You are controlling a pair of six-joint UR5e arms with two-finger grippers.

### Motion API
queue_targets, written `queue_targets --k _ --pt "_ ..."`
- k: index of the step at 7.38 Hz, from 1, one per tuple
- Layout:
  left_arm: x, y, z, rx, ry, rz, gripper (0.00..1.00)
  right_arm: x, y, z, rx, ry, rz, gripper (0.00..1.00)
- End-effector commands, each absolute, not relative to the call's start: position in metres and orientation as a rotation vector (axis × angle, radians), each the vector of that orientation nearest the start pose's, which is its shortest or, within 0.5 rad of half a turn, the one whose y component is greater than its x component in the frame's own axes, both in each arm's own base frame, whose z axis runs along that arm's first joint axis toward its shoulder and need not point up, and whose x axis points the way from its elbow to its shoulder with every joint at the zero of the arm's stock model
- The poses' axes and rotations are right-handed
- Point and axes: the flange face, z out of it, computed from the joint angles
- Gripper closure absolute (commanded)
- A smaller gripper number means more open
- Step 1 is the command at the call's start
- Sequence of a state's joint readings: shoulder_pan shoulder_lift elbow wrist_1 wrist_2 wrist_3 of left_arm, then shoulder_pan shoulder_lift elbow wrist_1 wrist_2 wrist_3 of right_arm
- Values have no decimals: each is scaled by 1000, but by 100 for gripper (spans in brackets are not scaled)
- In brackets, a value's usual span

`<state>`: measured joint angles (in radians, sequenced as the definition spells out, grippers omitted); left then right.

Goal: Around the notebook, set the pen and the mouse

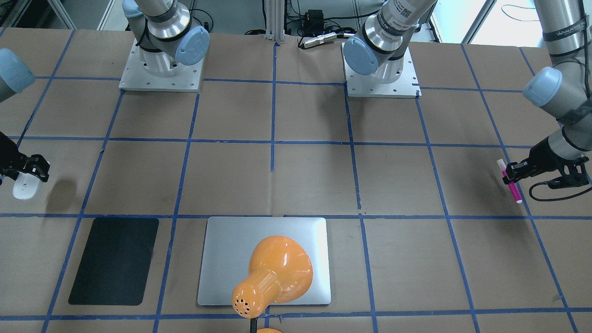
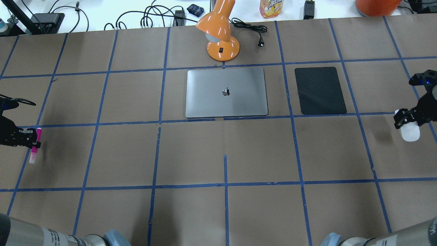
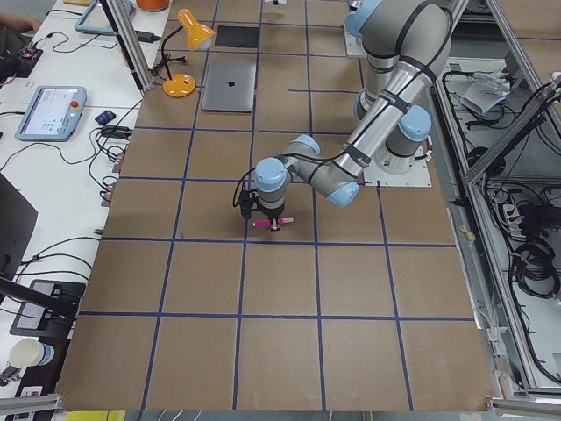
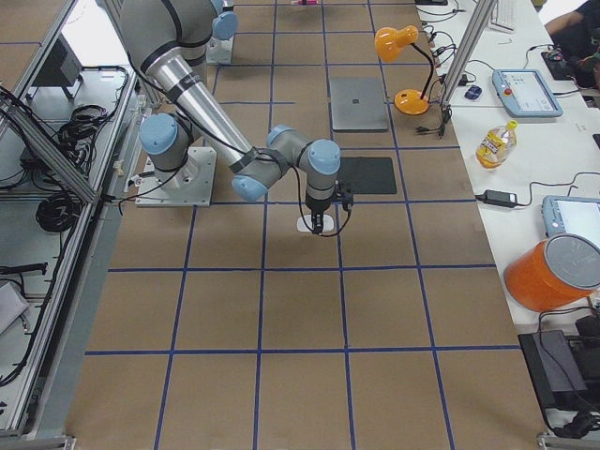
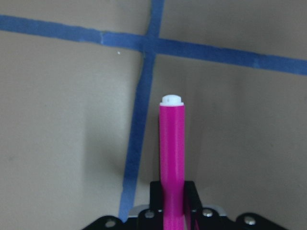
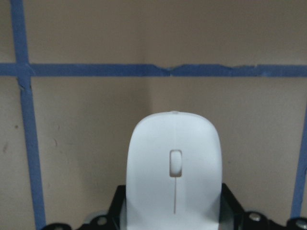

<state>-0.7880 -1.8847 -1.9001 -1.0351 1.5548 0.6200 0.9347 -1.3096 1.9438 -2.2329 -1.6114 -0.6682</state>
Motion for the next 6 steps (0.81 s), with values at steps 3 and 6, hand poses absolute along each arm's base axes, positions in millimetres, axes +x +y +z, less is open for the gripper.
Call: queue_targets --k 3,6 --pt "113 -481 290 -721 3160 326 96 -90 -608 294 -96 3147 -105 77" --pt "-47 -474 299 -971 3030 344 96 -17 -646 254 89 3071 -74 77"
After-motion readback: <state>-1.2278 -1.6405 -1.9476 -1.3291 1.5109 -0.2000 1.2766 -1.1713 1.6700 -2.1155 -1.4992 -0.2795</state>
